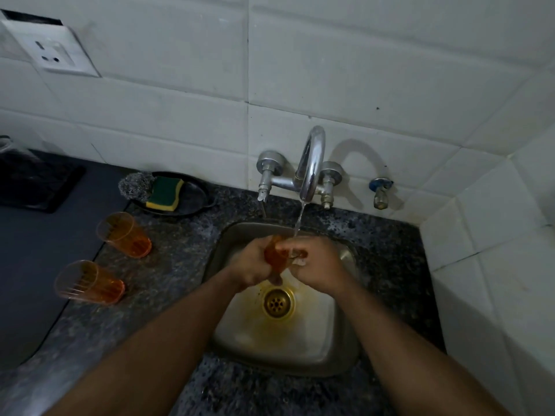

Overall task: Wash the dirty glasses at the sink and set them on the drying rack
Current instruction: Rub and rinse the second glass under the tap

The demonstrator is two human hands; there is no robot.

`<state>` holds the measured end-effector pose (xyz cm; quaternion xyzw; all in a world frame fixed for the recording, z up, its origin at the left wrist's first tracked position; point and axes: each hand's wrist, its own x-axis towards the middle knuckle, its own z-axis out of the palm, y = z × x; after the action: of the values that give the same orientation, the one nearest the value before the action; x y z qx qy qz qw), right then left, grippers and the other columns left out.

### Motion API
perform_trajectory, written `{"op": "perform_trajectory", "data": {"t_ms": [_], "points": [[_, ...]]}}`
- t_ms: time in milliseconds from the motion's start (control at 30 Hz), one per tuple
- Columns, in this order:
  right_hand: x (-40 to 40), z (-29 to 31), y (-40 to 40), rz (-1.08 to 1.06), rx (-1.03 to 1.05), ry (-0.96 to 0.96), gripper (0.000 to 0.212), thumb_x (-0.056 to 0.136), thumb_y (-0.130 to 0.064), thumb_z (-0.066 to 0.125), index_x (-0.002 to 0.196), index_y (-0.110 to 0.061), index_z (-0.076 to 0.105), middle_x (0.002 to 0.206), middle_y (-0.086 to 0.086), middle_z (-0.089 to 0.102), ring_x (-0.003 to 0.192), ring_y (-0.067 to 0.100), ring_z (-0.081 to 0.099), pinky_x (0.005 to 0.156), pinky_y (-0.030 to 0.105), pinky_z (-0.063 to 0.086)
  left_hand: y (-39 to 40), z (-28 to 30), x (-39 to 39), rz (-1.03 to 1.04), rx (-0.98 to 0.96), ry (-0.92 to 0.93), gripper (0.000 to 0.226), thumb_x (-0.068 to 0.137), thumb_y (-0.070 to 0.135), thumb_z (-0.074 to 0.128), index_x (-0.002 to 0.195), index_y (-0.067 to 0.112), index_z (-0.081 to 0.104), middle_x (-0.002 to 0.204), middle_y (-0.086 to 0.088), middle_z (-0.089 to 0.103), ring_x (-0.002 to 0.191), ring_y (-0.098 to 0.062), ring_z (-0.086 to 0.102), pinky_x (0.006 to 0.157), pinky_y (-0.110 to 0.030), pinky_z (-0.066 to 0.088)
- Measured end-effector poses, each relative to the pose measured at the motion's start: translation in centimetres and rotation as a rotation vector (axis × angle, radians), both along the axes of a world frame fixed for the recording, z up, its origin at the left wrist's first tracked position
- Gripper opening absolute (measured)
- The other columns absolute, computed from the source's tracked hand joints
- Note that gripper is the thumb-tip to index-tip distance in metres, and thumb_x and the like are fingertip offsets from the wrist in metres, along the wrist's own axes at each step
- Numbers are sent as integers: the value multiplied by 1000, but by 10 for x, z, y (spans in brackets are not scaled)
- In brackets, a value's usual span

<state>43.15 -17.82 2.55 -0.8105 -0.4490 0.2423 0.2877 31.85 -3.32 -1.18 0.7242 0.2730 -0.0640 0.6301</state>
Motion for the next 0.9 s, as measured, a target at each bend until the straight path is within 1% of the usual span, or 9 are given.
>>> {"op": "perform_trajectory", "data": {"t_ms": [100,167,267,400,500,600,733,800,900], "points": [[-20,-18,-17,-392,267,406,71,69,-3,88,125,-43,69,121,-10,74,110,10,71,89,42,63,-16,-3,-10,92,-167,-46,67,68,-19,73,120,23,67,114,-9,74,108,-27,71,89,-51,62],[-35,-29,-20,-491,336,504,84,66,-5,93,136,-38,61,131,-8,69,118,10,68,92,36,60,-27,-4,-14,129,-275,-116,68,65,-15,70,125,19,65,116,-13,73,109,-30,71,87,-52,62],[-44,-36,-19,-492,262,406,82,68,-13,95,139,-30,60,123,-7,72,113,6,68,95,33,60,-36,-2,-19,166,-402,-129,78,55,-4,61,131,14,60,112,-11,74,105,-26,72,79,-35,59],[-37,-39,-23,-497,247,411,81,68,-9,95,139,-28,61,119,-8,73,108,3,70,95,29,59,-33,-11,-22,259,-610,-137,84,54,-2,51,138,-1,53,128,-29,63,118,-45,61,95,-50,50],[-33,-30,-15,-404,158,322,79,69,-8,93,134,-39,59,121,-17,66,108,-4,63,89,19,55,-26,-1,-10,366,-689,-112,55,83,12,57,137,2,59,127,-25,66,116,-39,63,97,-50,52],[-29,-20,-12,-325,37,389,71,72,-4,90,126,-40,61,108,-20,67,100,-10,60,76,10,46,-24,9,-1,409,-534,-9,31,102,15,47,119,3,70,110,-19,75,103,-32,70,92,-45,56],[-19,-11,-16,-509,66,817,37,82,-4,70,110,-26,75,101,3,79,101,25,72,77,33,54,-34,18,3,396,-593,78,25,103,12,49,109,1,70,104,-19,71,103,-34,66,104,-52,51],[-18,-6,-12,-552,-4,967,24,90,-18,63,111,-17,75,101,12,78,90,27,72,72,36,56,-40,11,6,496,-652,94,29,104,17,44,109,5,69,109,-26,69,101,-35,64,95,-50,54],[-18,-3,2,-662,-163,1105,32,94,-32,61,115,-10,70,93,19,77,74,27,71,63,34,58,-44,-6,10,650,-735,161,43,108,36,39,118,6,68,112,-23,73,99,-32,70,71,-41,59]]}}
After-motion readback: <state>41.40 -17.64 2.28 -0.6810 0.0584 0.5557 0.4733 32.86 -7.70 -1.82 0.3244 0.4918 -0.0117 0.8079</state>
